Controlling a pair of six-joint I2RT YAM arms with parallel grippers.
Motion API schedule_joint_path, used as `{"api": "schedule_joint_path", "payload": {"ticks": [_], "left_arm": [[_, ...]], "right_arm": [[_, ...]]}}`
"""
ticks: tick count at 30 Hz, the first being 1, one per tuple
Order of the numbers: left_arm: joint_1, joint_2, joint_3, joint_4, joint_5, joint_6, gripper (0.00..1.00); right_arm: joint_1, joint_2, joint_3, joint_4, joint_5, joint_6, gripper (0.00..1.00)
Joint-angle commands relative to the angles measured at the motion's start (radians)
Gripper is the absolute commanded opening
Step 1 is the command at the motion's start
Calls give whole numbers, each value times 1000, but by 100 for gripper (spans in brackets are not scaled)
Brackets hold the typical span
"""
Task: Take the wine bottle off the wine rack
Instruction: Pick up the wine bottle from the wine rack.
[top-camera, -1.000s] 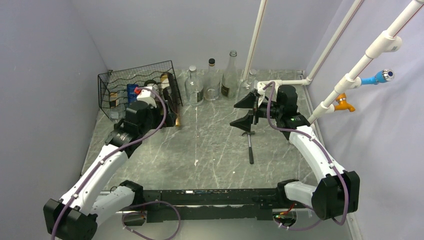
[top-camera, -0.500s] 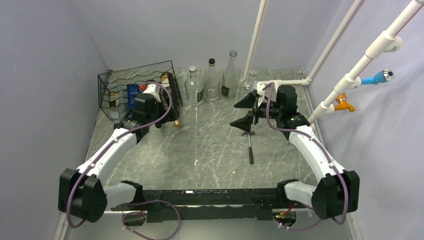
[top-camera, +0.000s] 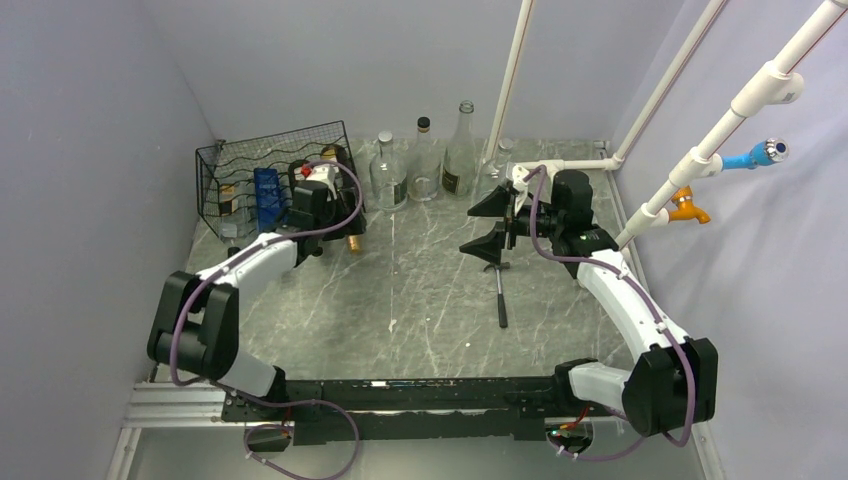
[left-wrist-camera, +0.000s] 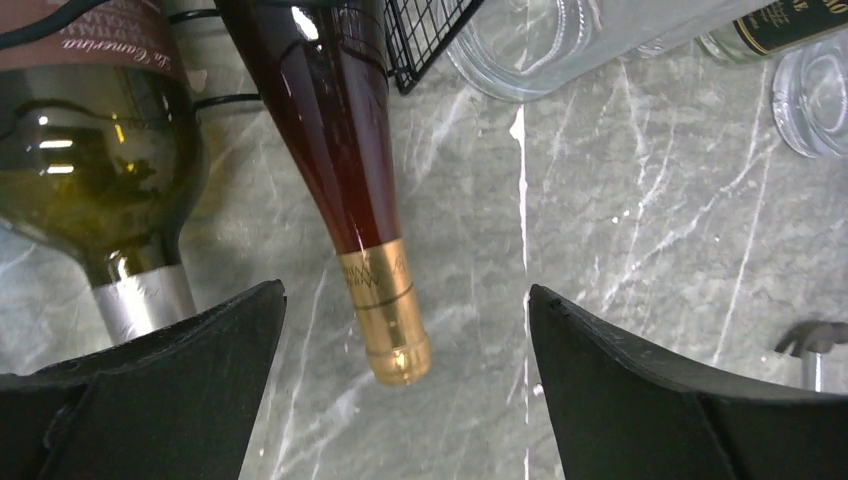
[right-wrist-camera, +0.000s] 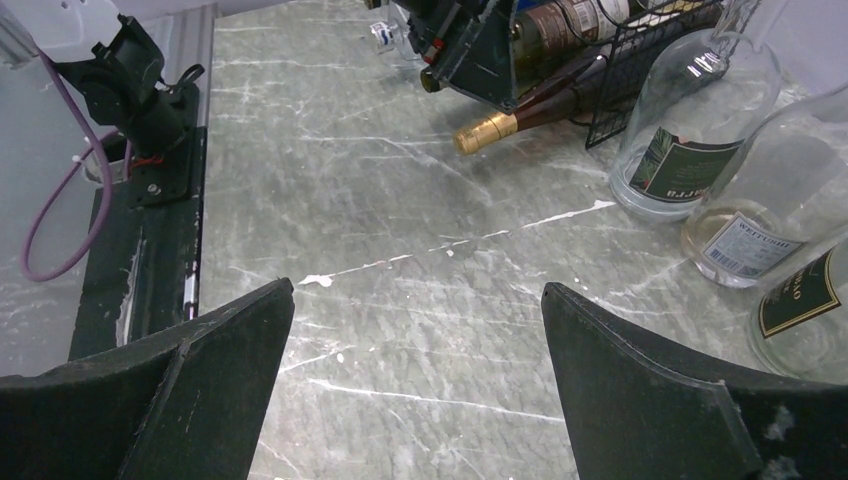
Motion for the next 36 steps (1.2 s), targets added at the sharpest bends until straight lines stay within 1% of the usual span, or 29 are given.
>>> {"api": "schedule_joint_path", "payload": {"ticks": [1,6,14,22,25,27,31,34,36], "left_arm": [[3,62,26,156,-15,30,96],[3,139,52,165,-35,16,92],[3,204,43,187,-45,-2,83],[2,258,62,189,-53,-15,79],[-1,275,71,185,-54,-19,77],[-6,286,77,181,-64,-22,74],[-20,315,103,149,-94,-30,73],[-30,327,109,139,-114,-40,69],[-39,336,113,133,-126,-43,69]], "right_arm": [[-4,8,1,3,-6,-28,97],[-4,17,4,-4,-4,-39,97],[-4,27,8,-16,-2,-51,97],[-4,34,9,-24,0,-62,97],[-4,35,10,-27,0,-65,97],[-4,38,11,-30,0,-69,97],[-4,42,14,-37,3,-77,97],[-4,42,15,-43,3,-81,97],[-4,44,17,-46,3,-85,97]]}}
